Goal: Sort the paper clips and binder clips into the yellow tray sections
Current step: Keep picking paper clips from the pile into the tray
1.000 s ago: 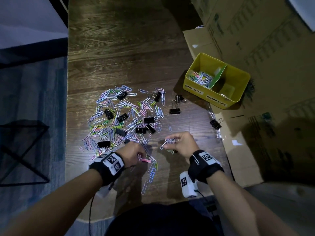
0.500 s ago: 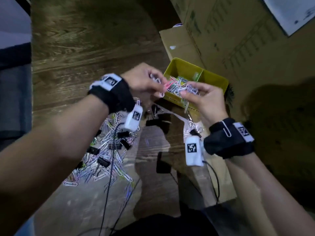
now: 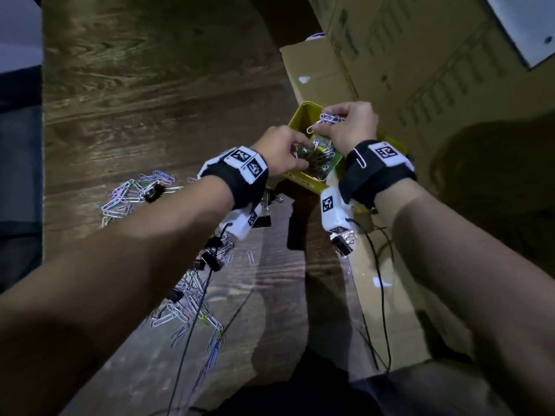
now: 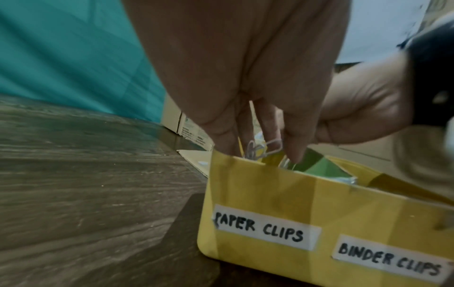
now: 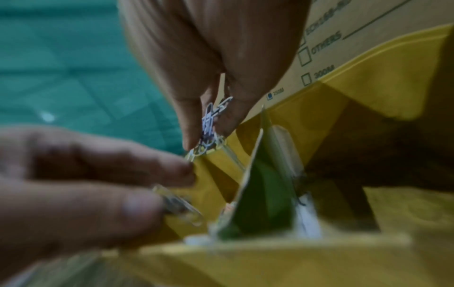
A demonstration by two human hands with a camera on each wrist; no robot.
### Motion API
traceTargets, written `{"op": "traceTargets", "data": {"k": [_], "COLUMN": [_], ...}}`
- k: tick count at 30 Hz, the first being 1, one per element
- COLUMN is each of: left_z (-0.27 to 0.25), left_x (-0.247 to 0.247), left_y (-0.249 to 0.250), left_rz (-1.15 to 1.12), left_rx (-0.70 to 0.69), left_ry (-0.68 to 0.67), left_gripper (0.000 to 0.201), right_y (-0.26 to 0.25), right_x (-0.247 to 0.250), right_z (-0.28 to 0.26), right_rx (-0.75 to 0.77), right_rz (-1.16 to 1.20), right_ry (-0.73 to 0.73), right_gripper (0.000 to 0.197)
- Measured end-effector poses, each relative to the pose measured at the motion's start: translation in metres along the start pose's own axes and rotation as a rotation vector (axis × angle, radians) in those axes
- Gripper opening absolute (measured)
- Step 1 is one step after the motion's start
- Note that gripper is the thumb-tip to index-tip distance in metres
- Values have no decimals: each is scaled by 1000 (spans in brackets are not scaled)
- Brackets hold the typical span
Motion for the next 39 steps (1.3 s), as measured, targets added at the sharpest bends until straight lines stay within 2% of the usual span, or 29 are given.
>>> {"op": "traceTargets", "data": {"k": [4,7,10,13,15,17,19,21,22,24,25,27,28,31,33,34,36,39], "left_z": [-36,-63,-87,-113,-133,-153,-172,-190,-199,-217,-226,-246,-258,-292,-310,-316,-321,-319], "left_x": [6,6,-1,-13,-22,-33,-40,-43,-43,-45,-47,-50,-53,-69,-88,-97,-106,-107], "left_y": [-9,-23,-36,-39,-40,-42,-43,-43,-43,-48,-54,-66,-73,-96,-105,-109,-109,-110], "left_rz": [-114,-149,-306,-532,-682,-772,-847,-917,-948,-981,-957,-799,-647,-55,179,268,401,459], "left_rx": [-77,-127,-113,-59,17,89,118,120,129,166,184,211,185,-118,-248,-280,-276,-267], "left_ry": [132,140,85,127,145,129,141,162,171,155,133,85,57,-81,-243,-290,-336,-260], "left_gripper": [31,37,45,47,49,51,51,51,49,45,43,36,31,28,39,44,51,56], "right_y": [4,2,1,7,16,33,58,81,91,102,107,119,125,137,136,133,124,114], "right_x": [-16,-22,-26,-32,-39,-46,-57,-71,-80,-93,-98,-105,-106,-101,-95,-92,-87,-87], "right_z": [-8,-22,-44,-72,-94,-119,-141,-158,-166,-182,-188,-198,-202,-216,-229,-236,-253,-281], "right_rx": [45,118,216,310,363,376,379,312,247,104,49,-14,-29,-51,-98,-93,-14,178], "right_rz": [-236,-324,-325,-257,-208,-218,-294,-272,-200,-56,-23,-25,-46,-138,-176,-231,-422,-579], "right_ry": [-114,-133,-96,-58,-88,-197,-368,-558,-623,-635,-616,-626,-659,-729,-747,-757,-821,-883], "right_gripper": [46,46,36,28,31,41,53,56,48,19,10,12,15,12,9,16,33,48]}}
Point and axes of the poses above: each hand's wrist, its own z-axis towards the middle knuckle, its own x-axis out of the back of the hand, y = z × x, the point moved 1 cm from there along z, towards the middle knuckle, and after that the axes turned 9 degrees about -x, right-handed, at the moved point
